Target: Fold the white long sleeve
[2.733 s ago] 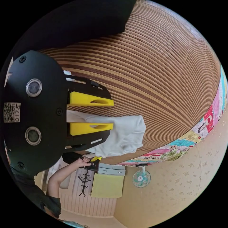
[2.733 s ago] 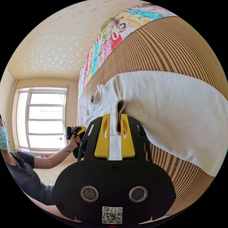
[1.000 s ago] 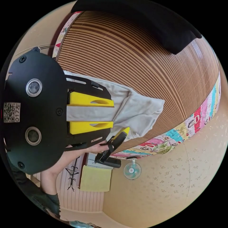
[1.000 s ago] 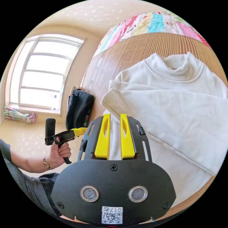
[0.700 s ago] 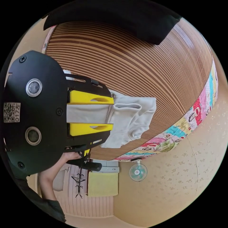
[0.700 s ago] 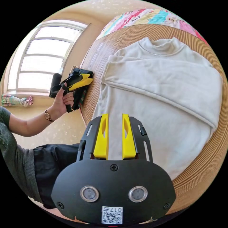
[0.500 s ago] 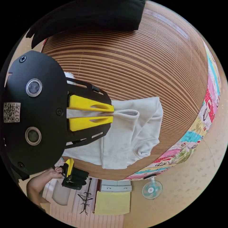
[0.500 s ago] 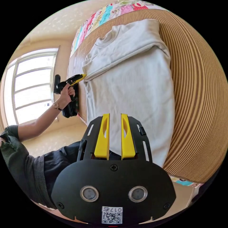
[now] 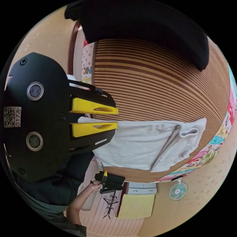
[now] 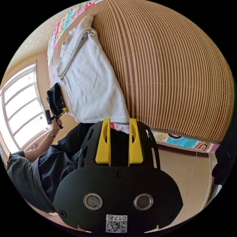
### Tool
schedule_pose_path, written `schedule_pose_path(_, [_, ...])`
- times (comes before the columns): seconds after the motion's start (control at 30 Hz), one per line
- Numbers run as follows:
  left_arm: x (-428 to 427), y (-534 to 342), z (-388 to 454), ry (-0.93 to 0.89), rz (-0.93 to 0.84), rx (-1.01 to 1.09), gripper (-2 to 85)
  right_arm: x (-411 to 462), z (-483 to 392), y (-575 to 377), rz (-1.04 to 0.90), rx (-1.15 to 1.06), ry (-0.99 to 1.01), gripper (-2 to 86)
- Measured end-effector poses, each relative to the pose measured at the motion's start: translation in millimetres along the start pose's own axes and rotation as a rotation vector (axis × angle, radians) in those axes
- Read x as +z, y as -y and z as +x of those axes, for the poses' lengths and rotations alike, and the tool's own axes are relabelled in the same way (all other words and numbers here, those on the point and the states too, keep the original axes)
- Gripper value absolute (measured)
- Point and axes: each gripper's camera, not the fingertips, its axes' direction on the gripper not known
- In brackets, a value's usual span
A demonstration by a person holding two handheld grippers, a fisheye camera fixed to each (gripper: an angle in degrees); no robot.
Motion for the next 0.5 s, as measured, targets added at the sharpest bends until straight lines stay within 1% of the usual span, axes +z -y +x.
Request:
schedule_pose_path(0.07, [9.3,-56.1,-2.8,0.041,-0.019,-0.043,6.3,4.1,5.6,7.3,-0.048,-0.004,-0.003,11.8])
schedule_pose_path(0.13, [14.9,-79.0,-3.5,0.028,-0.03,-0.064,7.8,9.6,11.9,14.7,-0.115,0.006,-0.009,11.9])
schedule_pose_path(0.23, [31.8,-80.6,3.9,0.014,-0.108,-0.049,11.9,10.1,15.5,19.5,-0.156,-0.009,-0.033,12.0])
schedule_pose_path(0.3, [41.4,-71.2,7.9,0.099,-0.164,-0.035,13.0,7.2,19.1,21.6,-0.161,-0.015,-0.04,12.1])
schedule_pose_path(0.33, [45.6,-64.3,8.2,0.154,-0.189,-0.024,12.9,4.2,22.6,23.2,-0.16,-0.016,-0.037,12.2])
schedule_pose_path(0.37, [48.1,-57.5,7.1,0.162,-0.218,-0.006,12.6,2.3,24.6,24.1,-0.159,-0.016,-0.032,12.2])
schedule_pose_path(0.5, [35.2,-45.5,6.7,0.056,-0.277,0.079,5.2,-14.0,42.1,31.2,-0.124,-0.005,-0.006,12.5])
